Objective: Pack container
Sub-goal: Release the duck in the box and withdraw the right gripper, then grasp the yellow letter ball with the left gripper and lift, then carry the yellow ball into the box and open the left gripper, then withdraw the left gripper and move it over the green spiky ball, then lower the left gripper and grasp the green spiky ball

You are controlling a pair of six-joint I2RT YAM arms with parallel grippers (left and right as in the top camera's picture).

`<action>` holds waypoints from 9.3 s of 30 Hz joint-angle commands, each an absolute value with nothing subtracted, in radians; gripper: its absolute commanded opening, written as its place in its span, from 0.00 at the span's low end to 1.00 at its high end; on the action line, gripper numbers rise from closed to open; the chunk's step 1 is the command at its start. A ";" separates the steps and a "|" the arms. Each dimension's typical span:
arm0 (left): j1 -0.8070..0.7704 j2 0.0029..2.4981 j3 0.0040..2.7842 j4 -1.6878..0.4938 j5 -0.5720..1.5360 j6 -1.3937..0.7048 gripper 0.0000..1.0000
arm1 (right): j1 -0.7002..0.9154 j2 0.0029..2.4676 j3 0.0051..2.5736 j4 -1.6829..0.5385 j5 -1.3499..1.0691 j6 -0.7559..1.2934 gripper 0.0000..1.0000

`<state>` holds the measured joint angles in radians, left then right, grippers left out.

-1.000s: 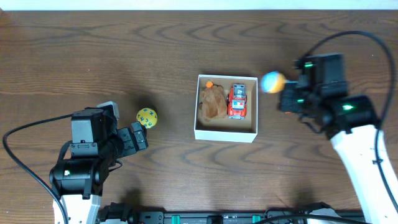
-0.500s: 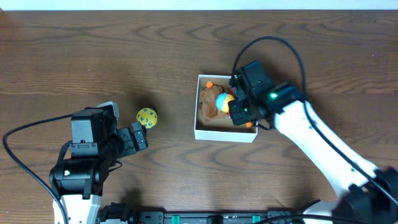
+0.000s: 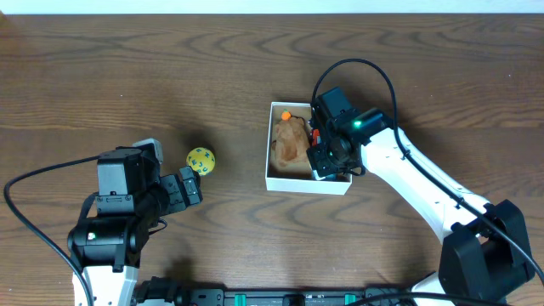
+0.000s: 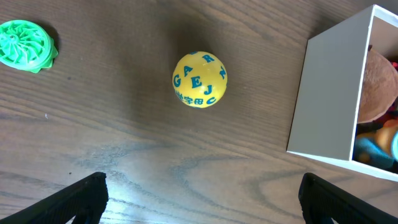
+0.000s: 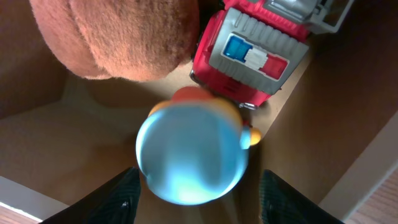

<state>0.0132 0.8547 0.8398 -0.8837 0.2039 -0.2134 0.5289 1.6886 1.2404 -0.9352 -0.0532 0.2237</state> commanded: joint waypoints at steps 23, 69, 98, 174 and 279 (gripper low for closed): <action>0.011 0.894 0.897 -0.910 0.210 -0.214 0.98 | 0.023 1.291 1.360 -1.158 0.076 0.446 0.99; -0.076 1.900 1.272 -0.914 0.086 -0.121 0.39 | -0.125 1.297 1.108 -1.082 0.037 0.297 0.99; -0.563 1.529 1.495 -0.908 0.138 -0.079 0.33 | -0.125 1.297 1.108 -1.085 0.037 0.290 0.99; -0.675 1.936 1.489 -1.017 0.040 -0.152 0.29 | -0.125 1.297 1.108 -1.089 0.037 0.272 0.99; 0.412 2.037 1.328 -0.804 0.075 -0.220 0.86 | -0.125 1.308 1.083 -1.085 0.048 0.253 0.99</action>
